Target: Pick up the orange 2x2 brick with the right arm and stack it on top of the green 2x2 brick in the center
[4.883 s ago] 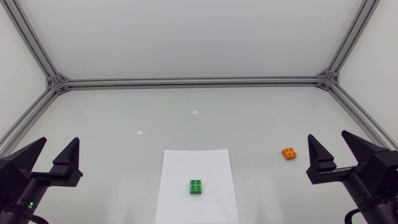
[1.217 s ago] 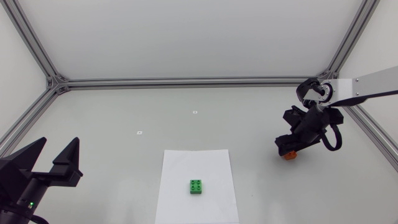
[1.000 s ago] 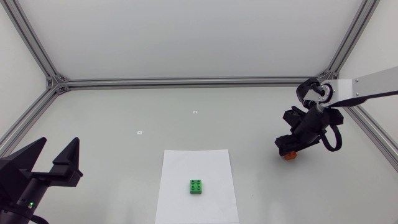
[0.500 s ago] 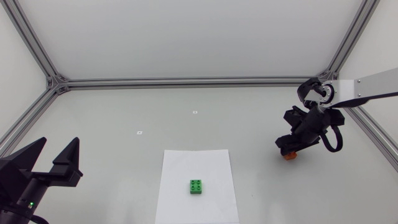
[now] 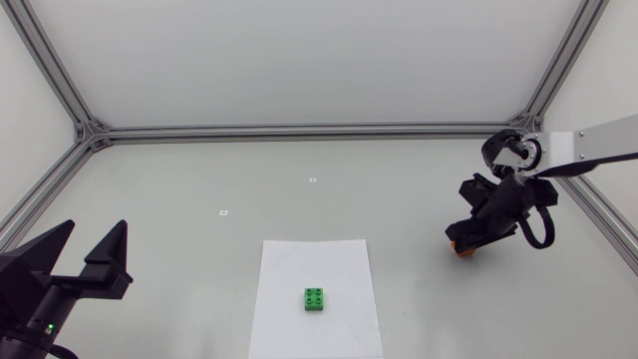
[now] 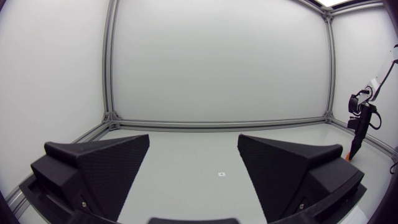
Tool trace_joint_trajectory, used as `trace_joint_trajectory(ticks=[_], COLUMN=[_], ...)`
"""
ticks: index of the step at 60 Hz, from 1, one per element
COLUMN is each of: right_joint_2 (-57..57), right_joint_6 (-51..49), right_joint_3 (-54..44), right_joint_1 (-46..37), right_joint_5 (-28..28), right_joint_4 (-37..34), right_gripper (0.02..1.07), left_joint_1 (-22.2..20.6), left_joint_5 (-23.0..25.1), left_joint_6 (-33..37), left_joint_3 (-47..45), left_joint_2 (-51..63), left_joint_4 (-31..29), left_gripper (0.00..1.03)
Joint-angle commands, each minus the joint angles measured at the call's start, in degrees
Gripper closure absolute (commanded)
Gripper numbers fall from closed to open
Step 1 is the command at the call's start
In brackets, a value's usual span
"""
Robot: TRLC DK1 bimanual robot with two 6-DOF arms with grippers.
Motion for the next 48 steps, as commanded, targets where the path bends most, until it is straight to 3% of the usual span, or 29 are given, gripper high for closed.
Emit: trace_joint_trajectory(ticks=[1, 32, 48], right_joint_2=[-0.9, -0.7, -0.9], right_joint_6=[-0.9, -1.9, -2.2], right_joint_3=[-0.8, -1.4, -2.5], right_joint_1=[-0.4, -0.2, -0.3], right_joint_5=[-0.2, -0.2, -0.4], right_joint_4=[0.1, 1.4, 2.9], right_gripper=[0.52, 0.54, 0.70], left_joint_1=[0.0, 0.0, 0.0], left_joint_5=[0.2, 0.2, 0.2], left_joint_6=[0.3, 0.3, 0.3], left_joint_3=[-2.3, -2.3, -2.3], left_joint_2=[-0.2, -0.2, -0.2], left_joint_4=[-0.6, -0.6, -0.6], left_gripper=[0.04, 0.04, 0.04])
